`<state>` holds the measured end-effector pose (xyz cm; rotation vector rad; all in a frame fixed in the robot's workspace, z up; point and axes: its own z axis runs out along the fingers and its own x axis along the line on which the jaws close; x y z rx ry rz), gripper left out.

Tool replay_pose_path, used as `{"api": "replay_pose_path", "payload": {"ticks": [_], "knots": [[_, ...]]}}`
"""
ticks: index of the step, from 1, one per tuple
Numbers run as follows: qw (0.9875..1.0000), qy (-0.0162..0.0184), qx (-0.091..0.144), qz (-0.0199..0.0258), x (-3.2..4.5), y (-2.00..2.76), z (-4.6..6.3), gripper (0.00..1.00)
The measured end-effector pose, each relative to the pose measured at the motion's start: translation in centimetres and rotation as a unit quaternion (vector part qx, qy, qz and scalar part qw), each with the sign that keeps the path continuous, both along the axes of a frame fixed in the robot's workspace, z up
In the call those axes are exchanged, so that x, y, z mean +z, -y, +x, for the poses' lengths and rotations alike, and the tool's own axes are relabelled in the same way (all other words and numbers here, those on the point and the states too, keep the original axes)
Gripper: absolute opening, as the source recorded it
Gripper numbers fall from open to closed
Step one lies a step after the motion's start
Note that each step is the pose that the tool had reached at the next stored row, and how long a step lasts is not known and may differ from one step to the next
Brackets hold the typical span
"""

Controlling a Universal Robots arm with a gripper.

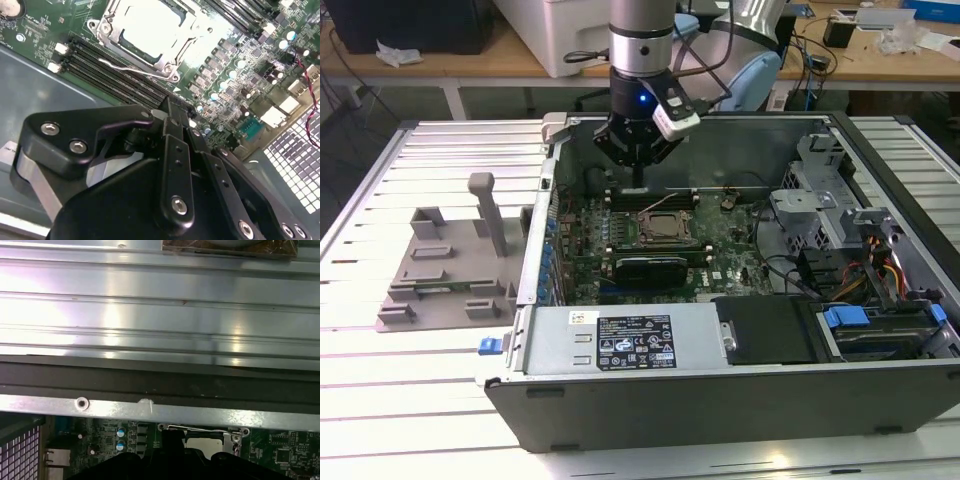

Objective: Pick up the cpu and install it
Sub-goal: 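Install the first cpu locking lever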

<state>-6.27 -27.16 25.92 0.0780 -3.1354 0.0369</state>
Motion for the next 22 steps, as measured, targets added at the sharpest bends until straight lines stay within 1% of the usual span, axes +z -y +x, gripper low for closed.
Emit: {"api": "replay_pose_path", "payload": {"ticks": [3, 8, 9, 10, 11, 12, 14, 15, 16, 18, 19, 21, 22], "knots": [[1.0000, -0.0001, 0.000, -0.0005, -0.26, 0.00, 0.0, 0.11], [1.0000, -0.0004, 0.000, 0.0001, -1.27, -0.01, 0.1, 0.11], [1.0000, -0.0004, 0.000, 0.0016, -1.38, 0.00, 0.1, 0.11], [1.0000, -0.0006, 0.000, 0.0044, -1.44, 0.01, 0.2, 0.11], [1.0000, -0.0005, 0.000, 0.0087, -1.51, 0.02, 0.3, 0.11], [0.9999, -0.0006, 0.000, 0.0138, -1.64, 0.13, 0.4, 0.11], [0.9998, -0.0007, 0.000, 0.0191, -1.83, 0.35, 0.5, 0.11], [0.9997, -0.0008, 0.000, 0.0226, -1.98, 0.54, 0.6, 0.11], [0.9997, -0.0009, 0.000, 0.0248, -2.07, 0.66, 0.7, 0.11], [0.9996, -0.0008, 0.000, 0.0282, -2.38, 0.81, 0.8, 0.11], [0.9996, -0.0009, 0.000, 0.0284, -2.55, 0.81, 0.9, 0.11], [0.9996, -0.0016, 0.000, 0.0285, -3.10, 0.81, 1.2, 0.11], [0.9996, -0.0020, 0.000, 0.0285, -3.21, 0.81, 1.3, 0.11]]}}
